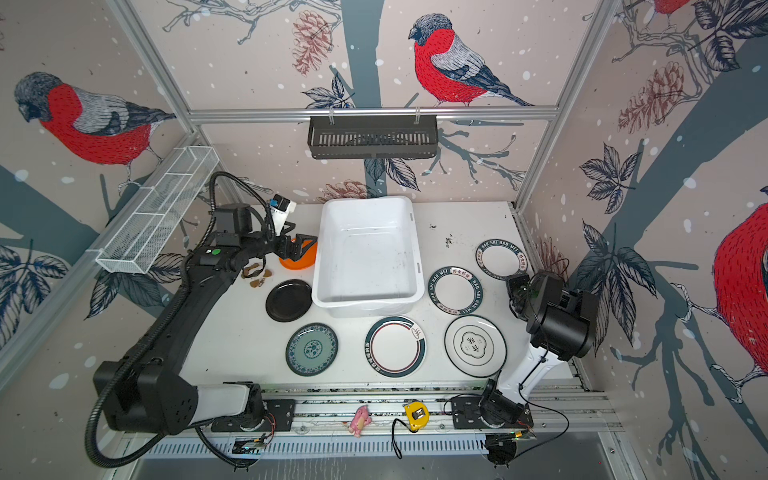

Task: Place the plates into the plastic bin on the countertop
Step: 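Grasp the edge of the far green-rimmed white plate with the right gripper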

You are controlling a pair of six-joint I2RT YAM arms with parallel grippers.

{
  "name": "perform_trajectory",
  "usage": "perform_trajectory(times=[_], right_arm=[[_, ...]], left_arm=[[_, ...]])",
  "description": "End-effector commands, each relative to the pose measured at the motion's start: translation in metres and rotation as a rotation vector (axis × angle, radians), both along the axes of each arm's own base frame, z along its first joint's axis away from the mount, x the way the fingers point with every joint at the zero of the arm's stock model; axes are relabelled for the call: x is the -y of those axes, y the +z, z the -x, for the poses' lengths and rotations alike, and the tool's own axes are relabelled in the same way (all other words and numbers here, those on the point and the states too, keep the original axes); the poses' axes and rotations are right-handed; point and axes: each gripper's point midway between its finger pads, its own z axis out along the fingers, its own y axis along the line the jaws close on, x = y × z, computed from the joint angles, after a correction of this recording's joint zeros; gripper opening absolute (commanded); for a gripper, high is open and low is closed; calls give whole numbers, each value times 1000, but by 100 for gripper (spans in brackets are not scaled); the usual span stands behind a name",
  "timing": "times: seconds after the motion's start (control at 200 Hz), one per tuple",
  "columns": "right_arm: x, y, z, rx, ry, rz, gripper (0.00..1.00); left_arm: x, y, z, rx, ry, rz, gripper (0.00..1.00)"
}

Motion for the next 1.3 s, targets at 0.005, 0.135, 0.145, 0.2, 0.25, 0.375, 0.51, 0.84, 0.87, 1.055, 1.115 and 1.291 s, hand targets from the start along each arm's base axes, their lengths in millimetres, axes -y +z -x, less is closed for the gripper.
perform_trajectory(times=[0.005,0.135,0.145,0.2,0.25,0.375,0.51,0.84,0.87,1.055,1.115,1.291], right_arm=[[-7,-13,9,-54,8,-31,12],[-8,-10,8,-40,16,-29,7],[-9,-10,8,-39,17,-29,7],[-10,-8,7,-34,27,-29,4],[-11,-7,8,-31,28,-30,4],[-13,-1,8,-12,36,-26,3],[-13,17,8,30,25,-21,3],[-15,70,-2,142,41,-4,2],[-15,73,-2,145,44,-2,2],[-19,97,-1,186,56,7,2],[-22,107,-1,201,63,16,2],[-31,137,1,243,84,46,1]], left_arm=[[3,11,-1,40,-15,18,93],[3,13,1,43,-15,18,93],[3,13,1,44,-16,19,93],[3,15,1,46,-15,20,93],[3,16,2,48,-15,20,93],[3,15,1,43,-15,24,93],[4,14,2,43,-21,19,93],[3,19,1,46,-16,18,93],[3,19,1,45,-13,19,93],[2,23,6,52,-14,17,93],[2,25,7,59,-15,15,93],[2,28,13,68,-17,14,93]])
